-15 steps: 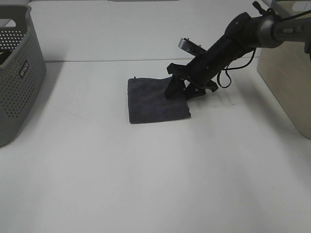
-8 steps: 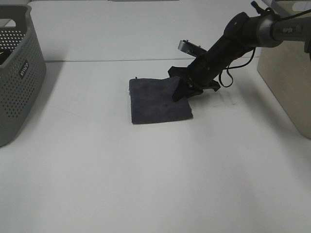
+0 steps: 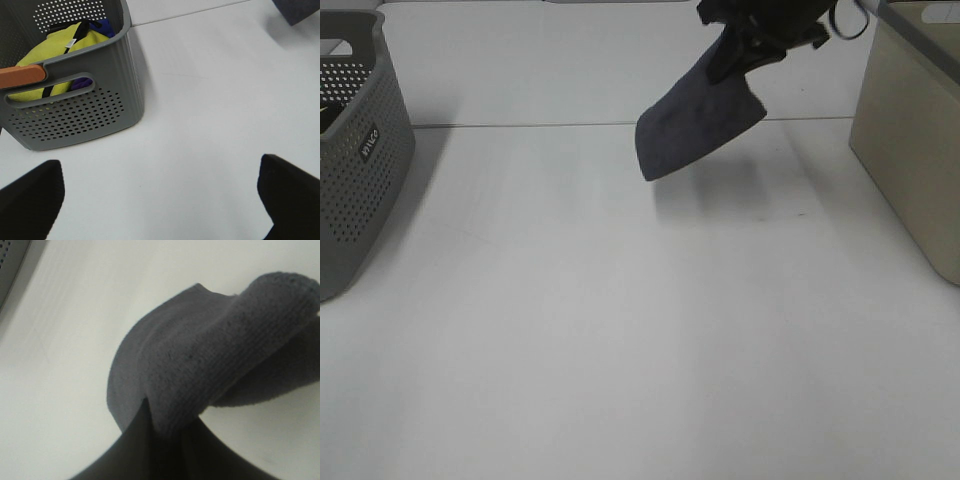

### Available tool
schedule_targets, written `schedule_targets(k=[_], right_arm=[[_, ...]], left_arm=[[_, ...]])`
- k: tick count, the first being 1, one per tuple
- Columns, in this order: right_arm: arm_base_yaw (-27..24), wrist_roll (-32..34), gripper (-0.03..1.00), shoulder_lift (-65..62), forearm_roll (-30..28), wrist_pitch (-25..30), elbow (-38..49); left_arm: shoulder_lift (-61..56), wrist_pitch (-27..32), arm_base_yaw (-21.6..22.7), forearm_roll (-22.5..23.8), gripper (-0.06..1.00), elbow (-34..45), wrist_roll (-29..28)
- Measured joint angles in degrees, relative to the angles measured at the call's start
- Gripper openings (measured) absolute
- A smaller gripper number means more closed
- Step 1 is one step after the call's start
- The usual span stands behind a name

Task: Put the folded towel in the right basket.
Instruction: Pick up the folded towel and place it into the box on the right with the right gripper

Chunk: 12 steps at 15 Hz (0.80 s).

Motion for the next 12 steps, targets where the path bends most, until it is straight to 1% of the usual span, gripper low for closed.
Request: schedule_targets(k=[2, 3, 4, 5, 6, 9, 11, 12], right_arm=[[-0.2, 4.5, 0.07, -5.5, -8.6, 0.5, 0.0], [-0.9, 5.8, 0.07, -7.8, -11.4, 1.4, 0.0], [-2.4, 6.8, 0.07, -10.0, -12.7, 2.7, 0.0], [-5.0, 7.1, 0.07, -12.4, -12.8, 4.0, 0.0], [-9.6, 7.2, 0.07, -15.6, -12.9, 5.3, 0.0], [-20.3, 7.3, 0.07, -19.8, -13.4, 5.6, 0.0], [-26.1, 8.5, 0.07, -19.9, -13.5, 6.1, 0.0], [-27.2, 8.8, 0.07, -19.8, -13.5, 6.1, 0.0]], left_arm=[[0.0, 0.0, 0.0, 0.0, 0.99, 0.0, 0.0], [0.0, 0.0, 0.0, 0.0, 0.99, 0.0, 0.0], [0.0, 0.0, 0.0, 0.0, 0.99, 0.0, 0.0], [0.0, 0.0, 0.0, 0.0, 0.99, 0.0, 0.0], [0.0, 0.0, 0.0, 0.0, 0.99, 0.0, 0.0], [0.0, 0.0, 0.0, 0.0, 0.99, 0.0, 0.0], [0.0, 0.0, 0.0, 0.0, 0.99, 0.0, 0.0], [0.0, 0.0, 0.0, 0.0, 0.99, 0.0, 0.0]])
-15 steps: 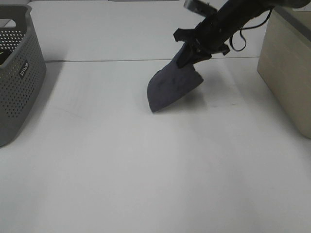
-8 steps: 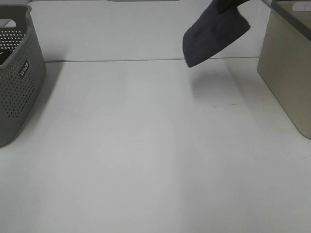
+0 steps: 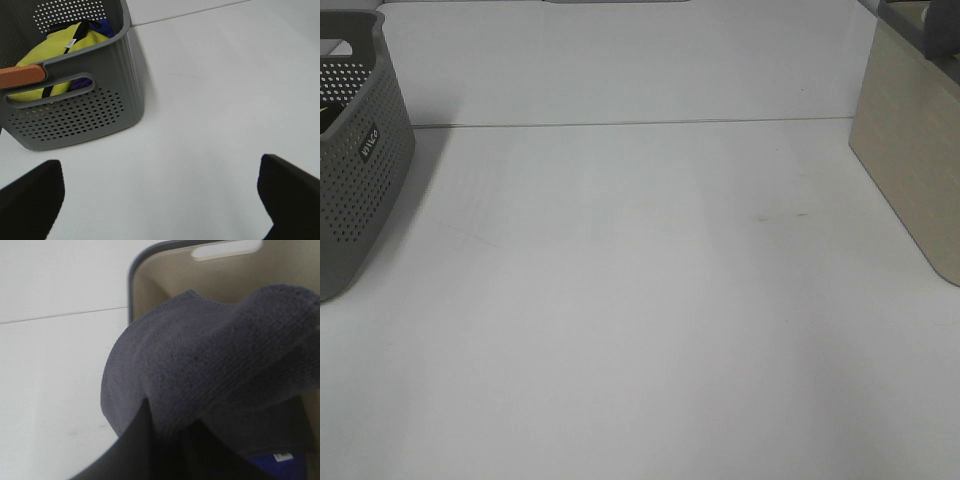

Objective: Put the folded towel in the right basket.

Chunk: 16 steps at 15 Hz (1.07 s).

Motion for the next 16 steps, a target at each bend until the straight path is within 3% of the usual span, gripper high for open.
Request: schedule_targets(k=[3, 5, 7, 9, 10, 12, 16], right_arm=[[-5.7, 1.5, 0.07, 2.2, -0.1, 0.0, 0.0], [-6.4, 1.5, 0.07, 5.4, -0.8, -0.1, 0.0], [-6.4, 2.7, 0.19, 8.9, -0.3, 0.0, 0.0], [-6.4, 3.0, 0.4, 11.4, -0.3, 1.0, 0.0], [-6.3, 3.0, 0.56, 12.1, 0.3, 1.7, 0.0], [-6.2, 3.0, 0.63, 11.5, 2.5, 1.7, 0.0], [-6.2, 3.0, 0.64, 7.1, 10.7, 2.1, 0.1]], left_arm=[[0.0, 0.0, 0.0, 0.0, 0.99, 0.0, 0.0], [0.0, 0.0, 0.0, 0.0, 0.99, 0.0, 0.0], [0.0, 0.0, 0.0, 0.0, 0.99, 0.0, 0.0], [0.0, 0.0, 0.0, 0.0, 0.99, 0.0, 0.0], [0.0, 0.0, 0.0, 0.0, 0.99, 0.0, 0.0], [0.0, 0.0, 0.0, 0.0, 0.99, 0.0, 0.0], [0.0, 0.0, 0.0, 0.0, 0.99, 0.0, 0.0]])
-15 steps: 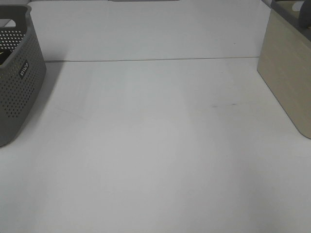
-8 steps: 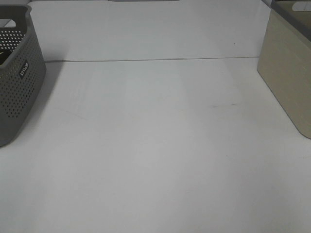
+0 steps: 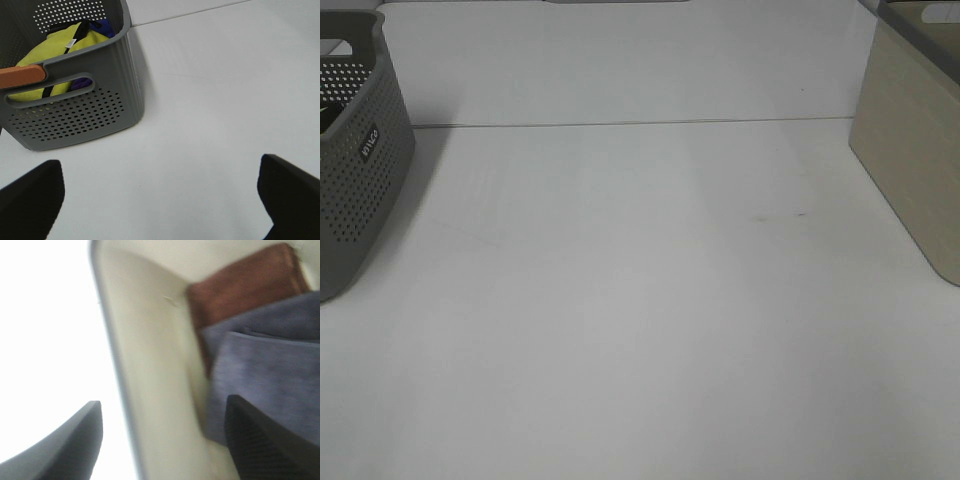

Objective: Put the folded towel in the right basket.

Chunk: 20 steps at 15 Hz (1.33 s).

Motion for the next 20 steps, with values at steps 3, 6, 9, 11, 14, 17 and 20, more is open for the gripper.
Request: schedule_targets(k=[3, 6, 9, 11, 14, 17, 20], right_arm=[[3.7, -0.5, 0.64, -4.2, 2.9, 2.8, 0.0], [12.1, 1.5, 0.64, -6.1, -3.6, 4.0, 0.0], [17.8, 5.6, 0.64, -8.2, -11.4, 4.1, 0.6], [20.2, 7.8, 0.64, -11.2, -14.8, 4.1, 2.6], [20.6, 8.8, 0.64, -19.2, -17.2, 4.0, 12.2], [20.6, 8.9, 0.64, -30.5, -18.2, 4.0, 28.5], [20.6, 8.9, 0.64, -47.0, -18.6, 4.0, 51.2]], left_arm=[[0.0, 0.0, 0.0, 0.0, 0.99, 0.0, 0.0], [0.0, 0.0, 0.0, 0.0, 0.99, 0.0, 0.0], [0.0, 0.0, 0.0, 0.0, 0.99, 0.0, 0.0], [0.0, 0.0, 0.0, 0.0, 0.99, 0.0, 0.0], [0.0, 0.0, 0.0, 0.0, 0.99, 0.0, 0.0], [0.0, 0.0, 0.0, 0.0, 0.99, 0.0, 0.0], [0.0, 0.0, 0.0, 0.0, 0.99, 0.0, 0.0]])
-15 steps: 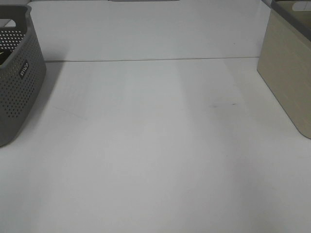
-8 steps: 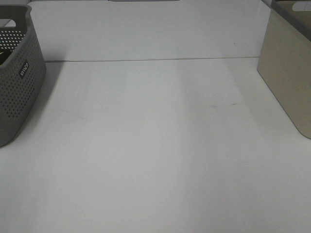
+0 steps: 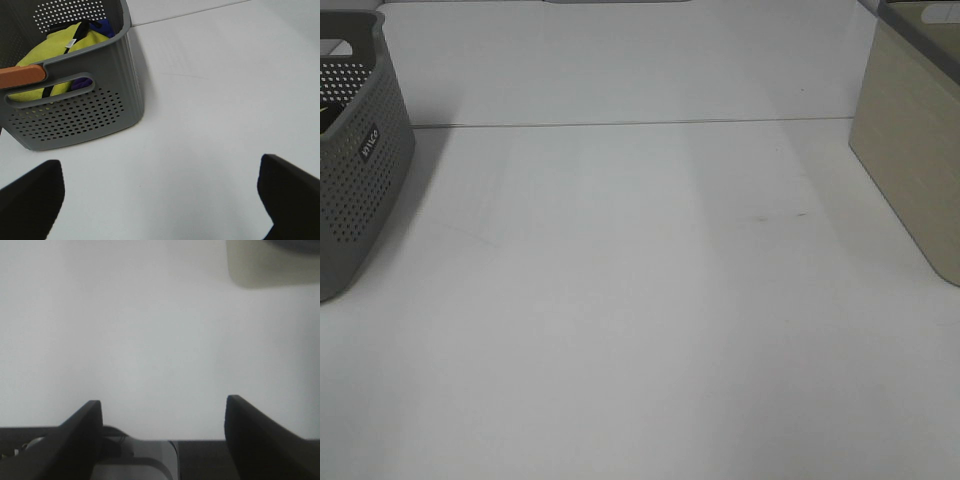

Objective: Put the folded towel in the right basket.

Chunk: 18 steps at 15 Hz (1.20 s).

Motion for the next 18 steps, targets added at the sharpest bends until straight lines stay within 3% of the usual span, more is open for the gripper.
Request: schedule_targets(k=[2, 6, 9, 12, 18], right_arm=[[0.0, 0.0, 0.64, -10.3, 0.0, 0.0, 12.4], [0.0, -0.1, 0.64, -30.8, -3.7, -2.8, 28.8], [0.0, -0.5, 0.64, -45.9, -4.2, -10.0, 30.3], [0.0, -3.3, 0.64, -56.8, -4.2, -10.1, 31.4], [0.0, -4.7, 0.64, -60.6, -3.4, -9.1, 32.1]], left_arm=[[0.0, 0.0, 0.0, 0.0, 0.99, 0.0, 0.0], [0.0, 0.0, 0.0, 0.0, 0.99, 0.0, 0.0], [0.0, 0.0, 0.0, 0.0, 0.99, 0.0, 0.0], [0.0, 0.0, 0.0, 0.0, 0.99, 0.0, 0.0], [0.0, 0.0, 0.0, 0.0, 0.99, 0.0, 0.0]])
